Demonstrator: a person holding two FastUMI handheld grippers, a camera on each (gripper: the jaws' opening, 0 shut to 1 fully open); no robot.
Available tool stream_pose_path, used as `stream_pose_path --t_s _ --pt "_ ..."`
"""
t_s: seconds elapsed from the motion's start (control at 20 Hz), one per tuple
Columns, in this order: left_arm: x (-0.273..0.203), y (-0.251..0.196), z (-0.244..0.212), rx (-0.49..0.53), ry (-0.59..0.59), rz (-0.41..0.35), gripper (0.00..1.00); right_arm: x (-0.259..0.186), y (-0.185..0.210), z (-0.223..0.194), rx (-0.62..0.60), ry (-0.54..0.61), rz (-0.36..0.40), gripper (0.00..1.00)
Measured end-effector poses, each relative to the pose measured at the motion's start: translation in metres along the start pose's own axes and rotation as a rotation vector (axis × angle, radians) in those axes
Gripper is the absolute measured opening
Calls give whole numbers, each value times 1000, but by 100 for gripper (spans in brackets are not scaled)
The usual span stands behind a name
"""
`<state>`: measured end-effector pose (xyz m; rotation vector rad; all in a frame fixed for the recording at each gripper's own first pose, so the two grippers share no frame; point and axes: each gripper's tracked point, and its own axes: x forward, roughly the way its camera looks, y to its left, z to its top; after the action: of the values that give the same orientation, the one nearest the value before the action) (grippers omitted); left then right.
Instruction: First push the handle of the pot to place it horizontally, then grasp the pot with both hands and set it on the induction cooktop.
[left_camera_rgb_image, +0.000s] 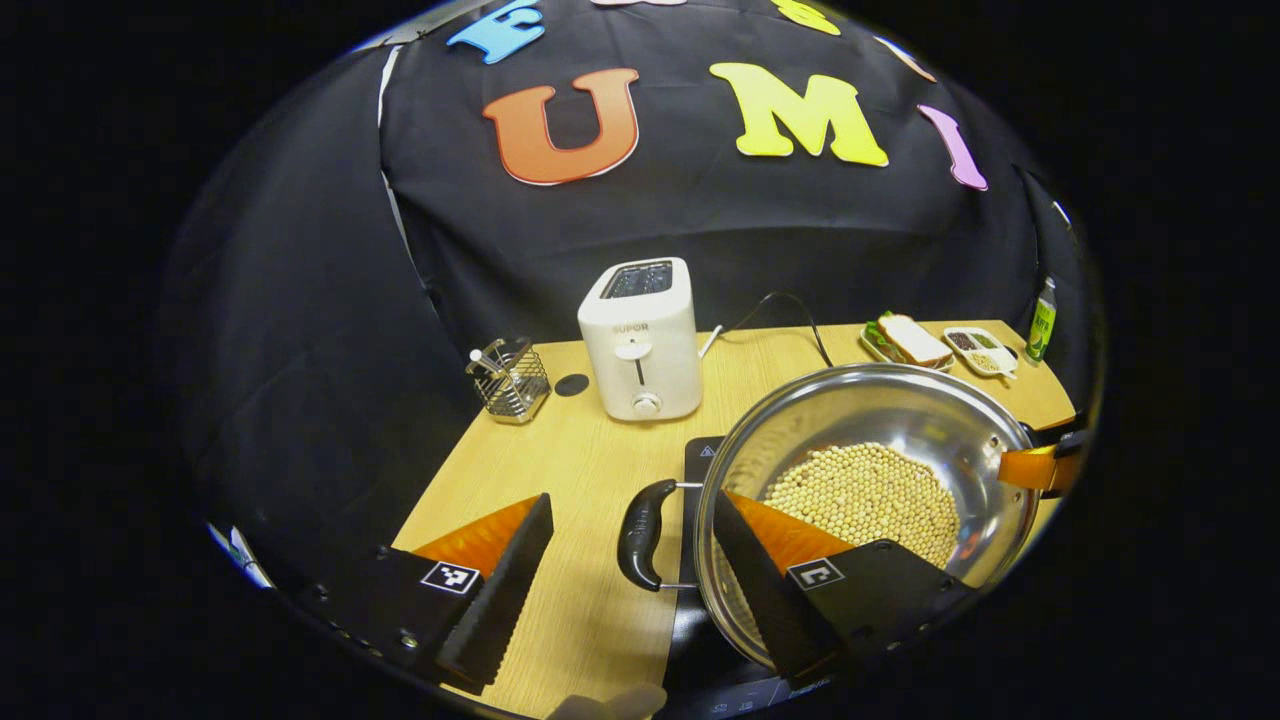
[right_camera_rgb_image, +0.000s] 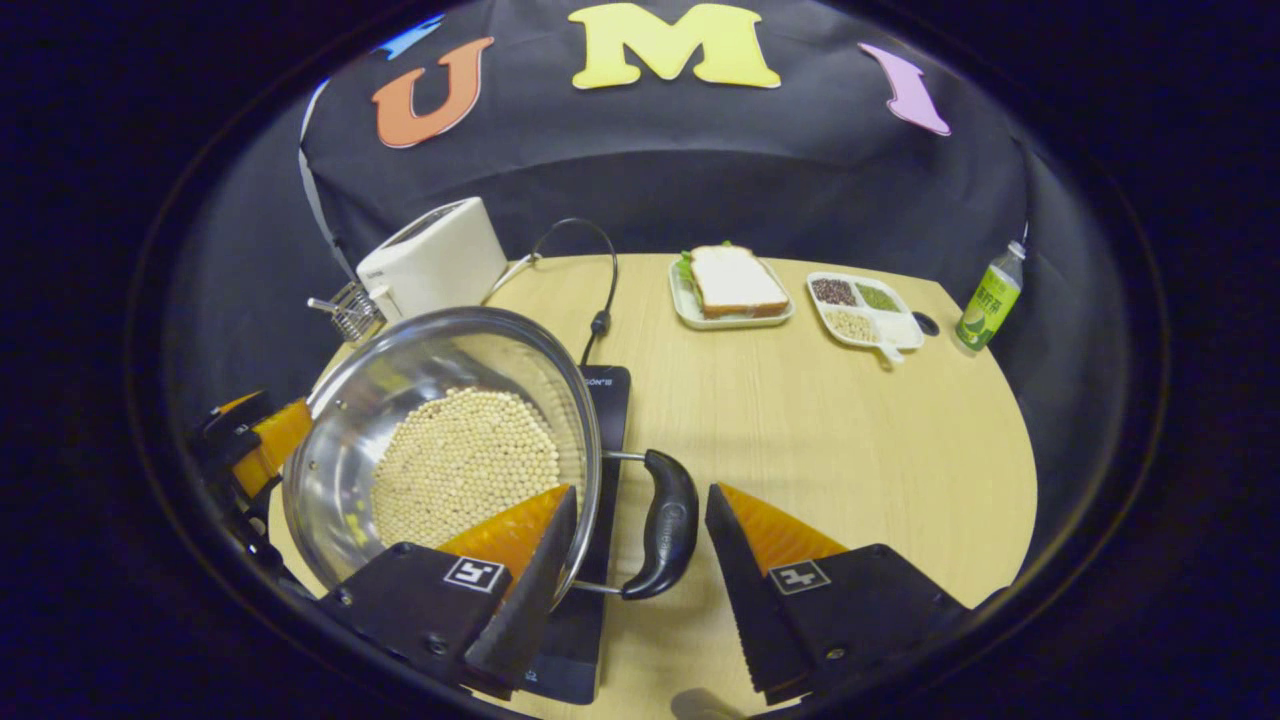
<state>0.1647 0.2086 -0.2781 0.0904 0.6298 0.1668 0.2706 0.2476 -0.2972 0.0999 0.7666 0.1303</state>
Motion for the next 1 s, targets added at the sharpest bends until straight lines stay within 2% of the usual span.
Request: stream_pose_path --t_s 0.3,0.5,0.55,0.6,0.65,0.8,0.95,1.0 --pt "-33 -15 14 -12 -51 -24 96 -42 -6 15 -78 -92 4 81" --pt "-64 -25 29 -10 -106 -32 96 -71 -13 19 -123 -146 -4 84" --pt "-73 -28 34 -17 -120 -36 96 -80 -14 19 -133 -159 -3 81" --pt "-83 -30 39 -27 -136 -39 95 -89 -15 20 -146 -175 0 84" --pt "-93 -33 45 -39 -157 -43 96 -98 -18 21 -156 -192 -2 81" --pt "-130 -43 59 -60 -207 -47 95 -133 -28 27 -163 -249 -4 84" --pt "-170 -62 81 -25 -294 -63 96 -173 -47 37 -158 -317 -14 81" --pt "-182 -70 88 -19 -319 -69 95 -187 -55 40 -154 -342 -21 84"
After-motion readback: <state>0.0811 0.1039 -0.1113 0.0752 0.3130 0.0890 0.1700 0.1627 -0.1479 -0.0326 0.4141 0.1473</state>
